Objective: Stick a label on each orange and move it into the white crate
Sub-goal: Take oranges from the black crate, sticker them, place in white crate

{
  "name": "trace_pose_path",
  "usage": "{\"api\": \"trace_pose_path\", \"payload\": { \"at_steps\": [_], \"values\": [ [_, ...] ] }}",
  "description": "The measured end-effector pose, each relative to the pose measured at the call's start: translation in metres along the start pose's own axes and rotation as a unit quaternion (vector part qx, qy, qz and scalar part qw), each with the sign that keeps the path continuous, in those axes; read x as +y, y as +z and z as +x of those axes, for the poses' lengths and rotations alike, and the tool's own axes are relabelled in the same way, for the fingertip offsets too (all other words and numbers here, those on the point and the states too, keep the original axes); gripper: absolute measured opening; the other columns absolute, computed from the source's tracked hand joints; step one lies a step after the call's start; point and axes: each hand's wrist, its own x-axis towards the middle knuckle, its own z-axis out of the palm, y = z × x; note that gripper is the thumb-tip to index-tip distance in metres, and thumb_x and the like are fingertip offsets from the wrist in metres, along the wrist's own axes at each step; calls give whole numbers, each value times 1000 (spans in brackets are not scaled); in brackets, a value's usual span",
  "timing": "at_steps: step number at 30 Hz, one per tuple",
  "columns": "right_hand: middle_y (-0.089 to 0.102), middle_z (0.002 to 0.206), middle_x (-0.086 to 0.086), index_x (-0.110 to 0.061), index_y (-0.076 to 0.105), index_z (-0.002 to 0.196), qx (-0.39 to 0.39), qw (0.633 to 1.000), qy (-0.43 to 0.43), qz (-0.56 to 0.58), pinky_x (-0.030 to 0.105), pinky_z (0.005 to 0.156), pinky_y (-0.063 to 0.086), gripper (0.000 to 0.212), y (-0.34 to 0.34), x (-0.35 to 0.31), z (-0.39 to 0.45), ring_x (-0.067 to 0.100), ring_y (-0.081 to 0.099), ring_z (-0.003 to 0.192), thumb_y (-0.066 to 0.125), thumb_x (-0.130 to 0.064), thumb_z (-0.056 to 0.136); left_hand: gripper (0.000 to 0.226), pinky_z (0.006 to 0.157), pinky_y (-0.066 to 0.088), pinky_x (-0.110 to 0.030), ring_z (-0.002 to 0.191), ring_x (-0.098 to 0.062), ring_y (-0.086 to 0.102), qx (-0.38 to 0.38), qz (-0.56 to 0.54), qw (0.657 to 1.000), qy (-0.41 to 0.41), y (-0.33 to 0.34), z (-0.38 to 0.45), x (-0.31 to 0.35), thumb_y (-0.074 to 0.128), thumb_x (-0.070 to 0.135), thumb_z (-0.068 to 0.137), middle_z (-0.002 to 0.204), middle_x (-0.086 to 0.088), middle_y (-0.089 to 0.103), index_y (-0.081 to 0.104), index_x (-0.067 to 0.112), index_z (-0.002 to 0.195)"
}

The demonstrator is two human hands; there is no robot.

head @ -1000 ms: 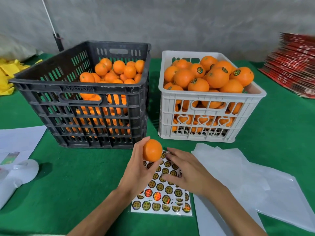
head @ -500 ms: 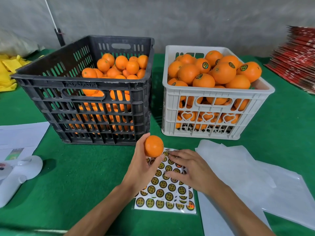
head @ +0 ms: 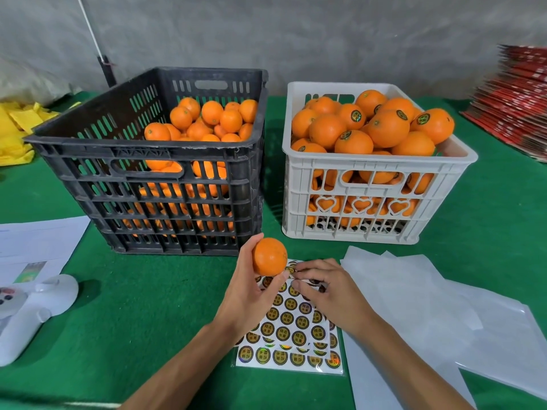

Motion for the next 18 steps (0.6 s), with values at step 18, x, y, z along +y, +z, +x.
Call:
{"api": "trace_pose_path", "payload": {
  "at_steps": [18],
  "values": [
    [74, 97, -9, -29, 81, 93, 139, 960, 58, 237, 20, 85, 53, 7, 7, -51, 15, 11, 69, 94, 78, -23, 90, 81, 95, 45, -9, 130, 9, 47, -14, 104, 994, 38, -5, 0, 8, 78, 41, 92, 144, 41, 32, 23, 62, 146]
  ]
}}
